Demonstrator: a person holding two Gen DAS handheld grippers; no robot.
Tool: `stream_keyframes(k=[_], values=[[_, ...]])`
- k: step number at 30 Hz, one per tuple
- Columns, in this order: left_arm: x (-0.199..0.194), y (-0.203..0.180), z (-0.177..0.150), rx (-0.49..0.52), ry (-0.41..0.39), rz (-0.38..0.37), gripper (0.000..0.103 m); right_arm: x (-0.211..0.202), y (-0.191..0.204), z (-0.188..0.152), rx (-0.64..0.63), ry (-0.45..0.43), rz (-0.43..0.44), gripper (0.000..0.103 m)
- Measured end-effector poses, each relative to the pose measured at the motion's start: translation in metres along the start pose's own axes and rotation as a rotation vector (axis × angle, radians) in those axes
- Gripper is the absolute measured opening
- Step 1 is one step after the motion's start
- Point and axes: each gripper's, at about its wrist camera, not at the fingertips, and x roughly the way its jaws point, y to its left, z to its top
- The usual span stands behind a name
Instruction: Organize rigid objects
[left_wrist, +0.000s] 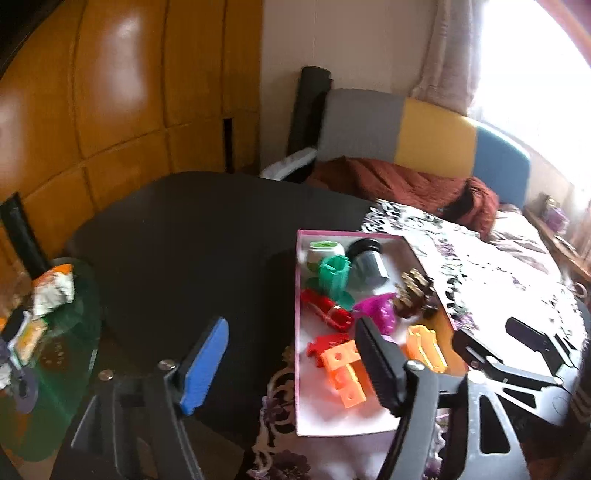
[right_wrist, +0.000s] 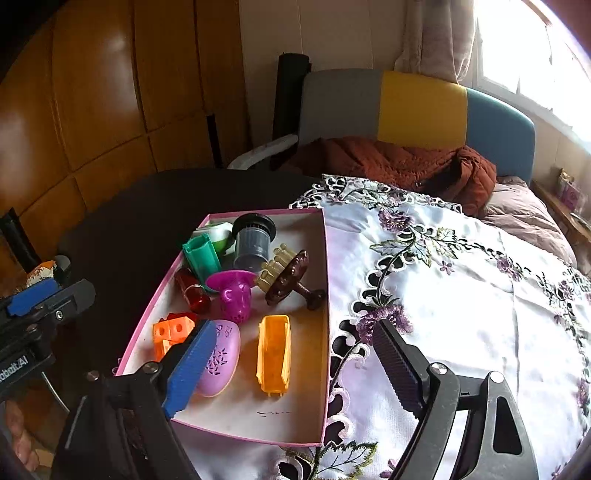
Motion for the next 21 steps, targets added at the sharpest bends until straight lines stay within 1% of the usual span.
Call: stream_keyframes(k=[2, 5, 8, 17, 21], values=[[-0.0013, -0.0003, -0.0004, -0.007, -0.003, 0.020, 0.074, -0.0008, 0.0009, 0.0002, 0.001, -0.003, 0.001, 0.087], [-0.0011, 0.0013, -0.0019, -0.018, 0.002, 0.023, 0.074, -0.0021, 0.0014, 0.0006, 0.001, -0.005, 0.001, 0.087], [-0.0026, 0.0001, -0.0034, -0.005, -0.005, 0.036, 0.074, -0.0024, 0.0026, 0.0004, 0.000, -0.005, 0.003, 0.087], [-0.0048, -0.0011, -0.0039, 0.006, -0.017, 0.026, 0.074, -0.0028, 0.0046, 0.0000, -0.003, -0.011, 0.007, 0.087], [-0.0050, 0.0002, -0.0034, 0.009, -0.031, 0.023, 0.070, -0.0026, 0.0061, -0.0003, -0.010, -0.014, 0.009, 0.087]])
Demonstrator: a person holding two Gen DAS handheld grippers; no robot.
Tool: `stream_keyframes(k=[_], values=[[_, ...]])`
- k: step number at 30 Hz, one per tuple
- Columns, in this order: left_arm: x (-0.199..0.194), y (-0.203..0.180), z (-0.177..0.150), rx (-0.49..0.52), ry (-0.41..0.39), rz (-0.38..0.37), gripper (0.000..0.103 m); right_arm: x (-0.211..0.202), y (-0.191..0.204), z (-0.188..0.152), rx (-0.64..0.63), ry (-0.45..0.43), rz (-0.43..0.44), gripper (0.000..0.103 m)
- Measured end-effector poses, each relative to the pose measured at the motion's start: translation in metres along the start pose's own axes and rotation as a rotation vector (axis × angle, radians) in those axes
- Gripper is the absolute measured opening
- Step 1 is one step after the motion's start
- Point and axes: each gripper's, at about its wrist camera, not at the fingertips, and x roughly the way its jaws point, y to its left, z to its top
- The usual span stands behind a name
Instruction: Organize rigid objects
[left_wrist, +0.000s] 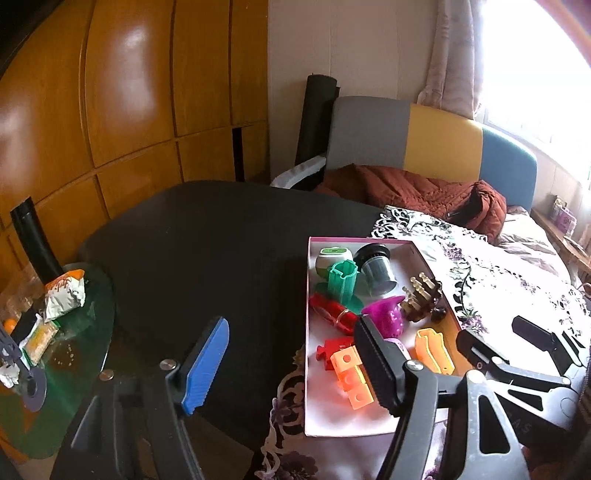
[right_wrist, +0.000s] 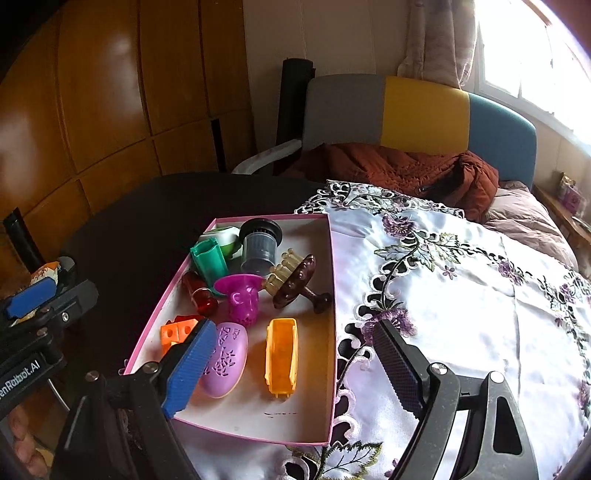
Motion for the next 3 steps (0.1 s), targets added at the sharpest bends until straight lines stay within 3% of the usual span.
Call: stream_keyframes(k=[3], values=[[0.0011, 0.0001, 0.0002, 0.000, 0.005, -0.004, 0.070, -0.0002, 0.0012, 0.0003, -0.004, -0.002, 0.002, 0.087]])
